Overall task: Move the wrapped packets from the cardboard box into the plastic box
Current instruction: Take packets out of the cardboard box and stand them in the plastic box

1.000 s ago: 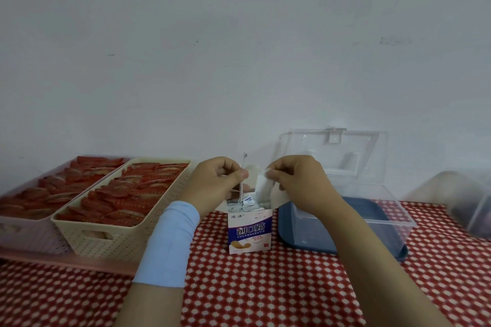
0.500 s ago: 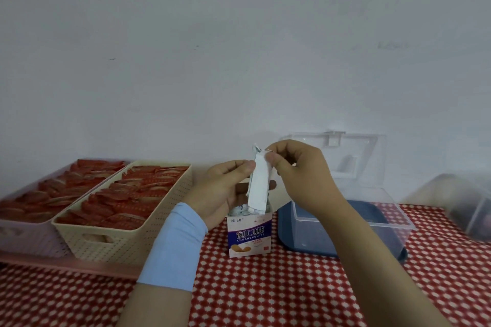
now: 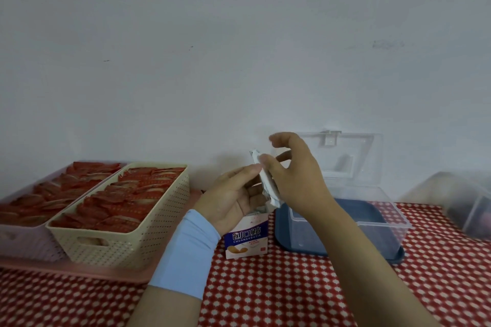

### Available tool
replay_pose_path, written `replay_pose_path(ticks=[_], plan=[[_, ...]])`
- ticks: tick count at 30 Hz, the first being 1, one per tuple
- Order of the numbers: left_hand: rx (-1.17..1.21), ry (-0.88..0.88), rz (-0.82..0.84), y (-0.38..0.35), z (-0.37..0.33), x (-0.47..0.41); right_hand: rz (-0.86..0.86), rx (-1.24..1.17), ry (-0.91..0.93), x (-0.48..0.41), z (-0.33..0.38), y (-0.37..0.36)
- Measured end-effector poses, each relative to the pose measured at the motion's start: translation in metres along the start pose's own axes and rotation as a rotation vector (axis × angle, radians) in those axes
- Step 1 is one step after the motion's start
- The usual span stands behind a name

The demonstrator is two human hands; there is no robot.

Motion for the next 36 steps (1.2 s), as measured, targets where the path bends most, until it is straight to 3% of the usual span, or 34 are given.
replay_pose_path(ticks=[3, 5, 7, 17, 24, 27, 29, 36], plan=[[0.029, -0.019, -0.044, 0.005, -0.003, 0.0, 0.189, -0.046, 0.003, 0.002, 0.01, 0.011], [0.007, 0.008, -0.044, 0.01, -0.004, 0.002, 0.41, 0.093, 0.002, 0.006, 0.015, 0.015], [-0.037, 0.056, 0.005, 0.013, -0.006, 0.006, 0.512, 0.222, 0.024, 0.009, 0.017, 0.014], [-0.038, 0.035, 0.105, 0.015, -0.007, 0.011, 0.431, 0.129, 0.102, 0.011, 0.023, 0.007], [-0.106, 0.038, 0.193, 0.019, -0.007, 0.017, 0.578, -0.036, -0.044, 0.011, 0.022, 0.012], [-0.089, 0.038, 0.238, 0.021, -0.008, 0.019, 0.396, -0.257, -0.097, 0.006, 0.018, 0.011], [-0.105, 0.03, 0.271, 0.021, -0.009, 0.02, 0.321, -0.222, -0.154, 0.003, 0.013, 0.011], [-0.179, 0.023, 0.271, 0.019, -0.01, 0.02, 0.396, -0.277, -0.286, 0.004, 0.013, 0.023]])
Point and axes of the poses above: each hand's wrist, its own x-axis away from the middle knuckle, its own y-axis out of the back of the hand, z = x × y, the point moved 2 cm from there along -x, towards the middle knuckle, and after that the axes turned 9 degrees about -x, right-handed, at the moved point
